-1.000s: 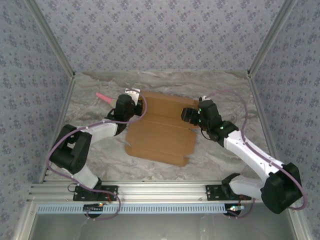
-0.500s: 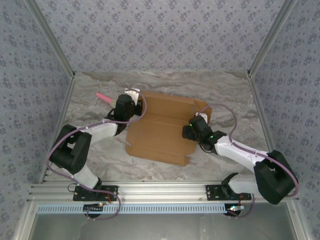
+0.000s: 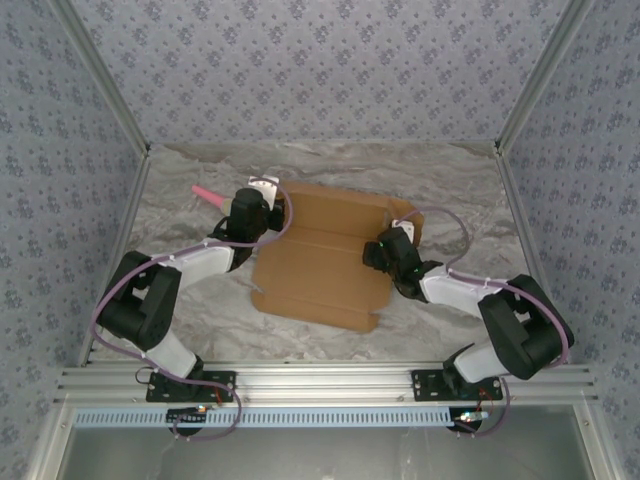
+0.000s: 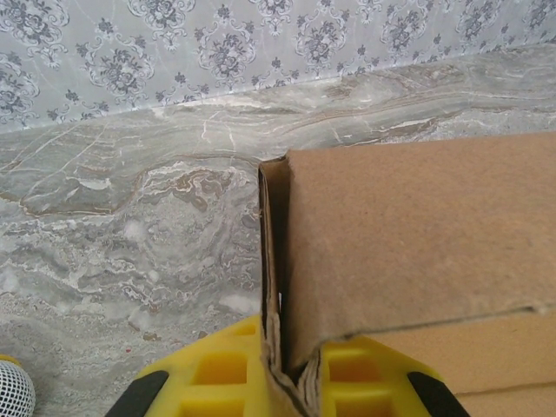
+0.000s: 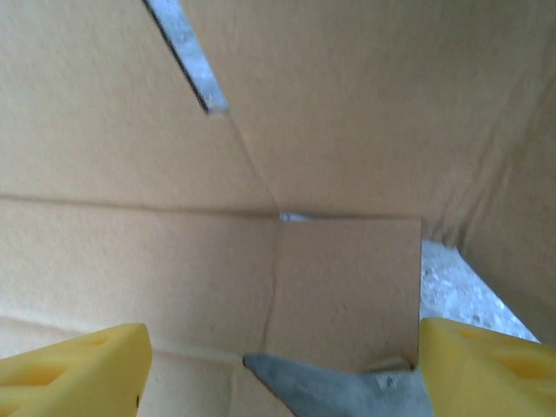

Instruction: Fold the paper box

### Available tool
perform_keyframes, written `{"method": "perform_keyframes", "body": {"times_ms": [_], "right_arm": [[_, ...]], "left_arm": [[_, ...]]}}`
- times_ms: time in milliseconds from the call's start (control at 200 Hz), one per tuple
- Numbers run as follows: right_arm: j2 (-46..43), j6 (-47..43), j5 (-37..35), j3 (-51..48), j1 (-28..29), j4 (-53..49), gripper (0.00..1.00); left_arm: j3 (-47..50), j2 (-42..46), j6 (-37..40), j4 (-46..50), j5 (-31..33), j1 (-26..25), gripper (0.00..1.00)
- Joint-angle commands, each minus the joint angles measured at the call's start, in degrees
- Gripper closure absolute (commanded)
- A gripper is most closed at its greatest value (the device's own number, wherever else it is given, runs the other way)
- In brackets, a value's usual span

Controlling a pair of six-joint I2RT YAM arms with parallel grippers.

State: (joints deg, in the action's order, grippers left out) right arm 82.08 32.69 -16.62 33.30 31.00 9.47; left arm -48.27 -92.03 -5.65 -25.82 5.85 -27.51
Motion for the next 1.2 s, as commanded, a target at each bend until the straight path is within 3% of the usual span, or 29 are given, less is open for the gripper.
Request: {"method": "perform_keyframes", "body": {"times_ms": [0,520,790,1194], "right_arm": [[1.0,-1.8,1.3,-0.5,-1.0,6.1,0.2],[1.1,-4.0,7.1,-1.3,0.7,11.8,0.35],[6.1,-4.1,7.8,-0.5,2.7,14.8,0.42],[7.8,-6.0,6.5,-0.8,3.3,14.9,0.43]], "left_arm": [[-0.6,1.8,-1.2,-1.1,-0.1,-0.2,0.98],[-0.6,0.1,-1.7,-1.6,-0.2,-0.2,0.98],[-0.5,0.0,-2.0,-1.8,-0.5,-0.2,0.97],[-0.2,0.4,-2.0,-1.9,-0.4,-0.2,0.97]]}}
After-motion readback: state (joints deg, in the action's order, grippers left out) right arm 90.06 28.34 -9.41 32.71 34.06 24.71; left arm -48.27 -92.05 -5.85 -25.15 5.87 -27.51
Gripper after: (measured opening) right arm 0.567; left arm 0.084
